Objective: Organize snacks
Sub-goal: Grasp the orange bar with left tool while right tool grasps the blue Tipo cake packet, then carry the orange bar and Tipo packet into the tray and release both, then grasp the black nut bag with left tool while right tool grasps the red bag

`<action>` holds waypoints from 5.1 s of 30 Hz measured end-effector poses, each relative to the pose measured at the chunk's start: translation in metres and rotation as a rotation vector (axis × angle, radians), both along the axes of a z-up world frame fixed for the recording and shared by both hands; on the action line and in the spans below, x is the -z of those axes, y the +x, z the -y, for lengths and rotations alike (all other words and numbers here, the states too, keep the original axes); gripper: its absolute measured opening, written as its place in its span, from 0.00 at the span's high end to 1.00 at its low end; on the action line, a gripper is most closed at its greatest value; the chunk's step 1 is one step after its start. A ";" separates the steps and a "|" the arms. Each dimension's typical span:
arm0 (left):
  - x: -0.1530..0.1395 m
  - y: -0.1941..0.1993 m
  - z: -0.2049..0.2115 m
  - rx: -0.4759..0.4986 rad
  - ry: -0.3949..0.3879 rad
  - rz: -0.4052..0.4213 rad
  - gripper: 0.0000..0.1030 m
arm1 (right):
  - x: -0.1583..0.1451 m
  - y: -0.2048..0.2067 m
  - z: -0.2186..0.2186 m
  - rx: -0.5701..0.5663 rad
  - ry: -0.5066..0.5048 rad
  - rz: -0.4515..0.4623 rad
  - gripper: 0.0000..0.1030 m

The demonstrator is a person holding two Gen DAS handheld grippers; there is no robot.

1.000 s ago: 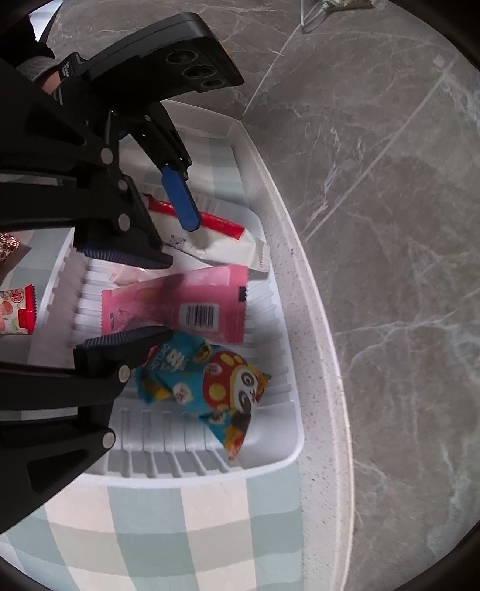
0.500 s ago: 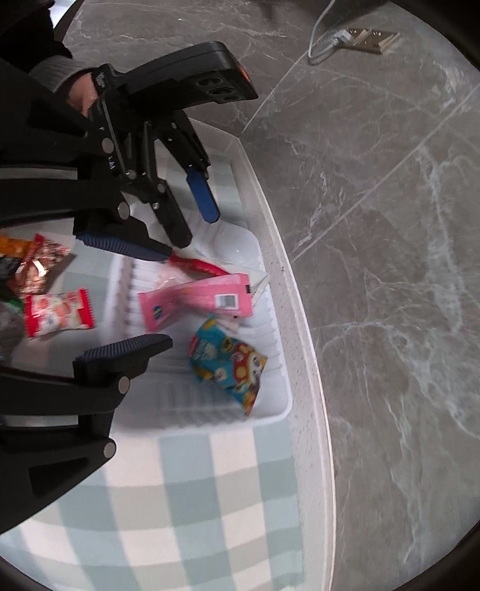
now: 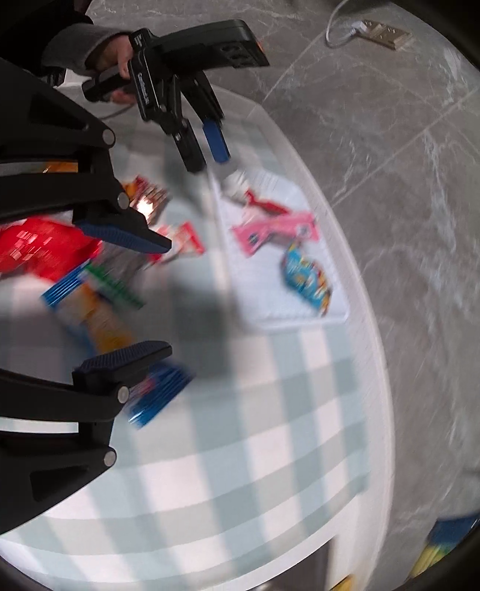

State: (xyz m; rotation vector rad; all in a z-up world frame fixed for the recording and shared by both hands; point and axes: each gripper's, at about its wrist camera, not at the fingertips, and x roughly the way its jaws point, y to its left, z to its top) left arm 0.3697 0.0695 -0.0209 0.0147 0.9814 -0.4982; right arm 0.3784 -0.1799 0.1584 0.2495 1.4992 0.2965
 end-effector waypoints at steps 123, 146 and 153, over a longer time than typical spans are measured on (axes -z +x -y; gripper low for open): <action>0.019 -0.066 0.012 0.089 0.006 -0.086 0.36 | -0.001 -0.093 -0.058 -0.194 0.037 -0.103 0.44; 0.076 -0.079 0.012 0.061 -0.275 -0.296 0.74 | 0.031 -0.096 -0.021 0.030 0.254 -0.256 0.70; 0.070 -0.079 -0.003 0.072 -0.388 -0.334 0.74 | 0.031 -0.107 0.006 0.161 0.443 -0.374 0.71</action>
